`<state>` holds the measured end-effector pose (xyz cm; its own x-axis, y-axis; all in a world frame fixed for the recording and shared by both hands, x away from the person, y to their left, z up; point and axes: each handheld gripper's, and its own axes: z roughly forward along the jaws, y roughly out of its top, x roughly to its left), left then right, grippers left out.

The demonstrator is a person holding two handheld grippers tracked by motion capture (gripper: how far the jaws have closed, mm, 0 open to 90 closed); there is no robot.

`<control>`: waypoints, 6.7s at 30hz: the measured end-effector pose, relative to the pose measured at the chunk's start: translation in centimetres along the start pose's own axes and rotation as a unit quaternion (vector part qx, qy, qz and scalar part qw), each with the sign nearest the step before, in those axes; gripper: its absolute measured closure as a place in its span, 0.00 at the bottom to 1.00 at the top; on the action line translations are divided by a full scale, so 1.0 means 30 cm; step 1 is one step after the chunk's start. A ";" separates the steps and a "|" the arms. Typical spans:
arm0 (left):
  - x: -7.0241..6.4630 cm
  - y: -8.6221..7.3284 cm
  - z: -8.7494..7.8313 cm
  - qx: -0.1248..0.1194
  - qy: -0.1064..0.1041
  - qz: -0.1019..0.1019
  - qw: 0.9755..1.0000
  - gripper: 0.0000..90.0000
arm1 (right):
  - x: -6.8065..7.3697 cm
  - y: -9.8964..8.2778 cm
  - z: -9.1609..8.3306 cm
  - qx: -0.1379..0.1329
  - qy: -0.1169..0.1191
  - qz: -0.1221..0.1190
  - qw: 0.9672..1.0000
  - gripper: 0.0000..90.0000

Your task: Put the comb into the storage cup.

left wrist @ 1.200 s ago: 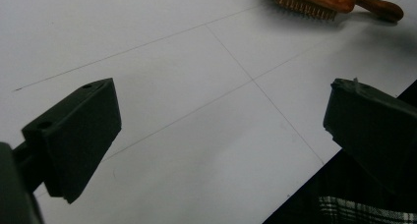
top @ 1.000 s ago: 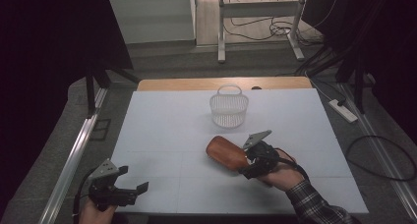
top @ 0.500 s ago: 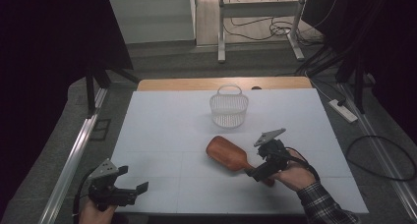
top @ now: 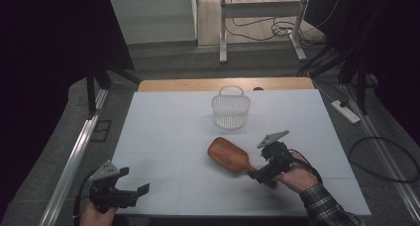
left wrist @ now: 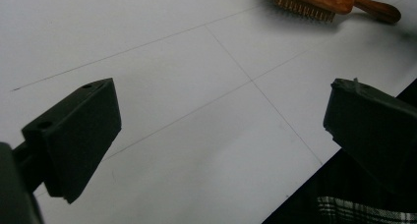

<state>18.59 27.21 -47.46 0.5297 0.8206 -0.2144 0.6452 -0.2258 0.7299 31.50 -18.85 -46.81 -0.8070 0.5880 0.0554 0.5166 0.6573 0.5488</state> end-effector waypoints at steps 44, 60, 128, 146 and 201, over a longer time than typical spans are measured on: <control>0.001 0.001 0.001 0.002 -0.005 0.001 1.000 0.02 | 0.026 0.001 0.134 0.076 -0.018 -0.031 0.996 0.44; 0.000 0.001 0.003 0.003 -0.004 0.003 1.000 0.02 | 0.039 0.009 0.141 0.079 -0.018 -0.038 0.996 0.80; -0.129 0.350 0.266 -0.009 -0.090 0.056 0.994 0.00 | 0.061 0.032 -0.064 -0.108 0.002 -0.018 0.994 0.80; -0.160 0.442 0.354 -0.016 -0.136 0.043 0.990 0.00 | 0.066 0.038 -0.084 -0.138 -0.008 -0.015 0.990 0.80; -0.210 0.535 0.481 -0.034 -0.233 -0.038 0.971 0.00 | 0.158 0.084 -0.046 -0.182 -0.005 -0.025 0.983 0.80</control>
<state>33.54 10.86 -43.76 0.6833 0.5039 -0.5284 0.6632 -0.1255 0.7378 28.58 -15.08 -44.01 -0.8257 0.5640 0.0137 0.3375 0.4743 0.8131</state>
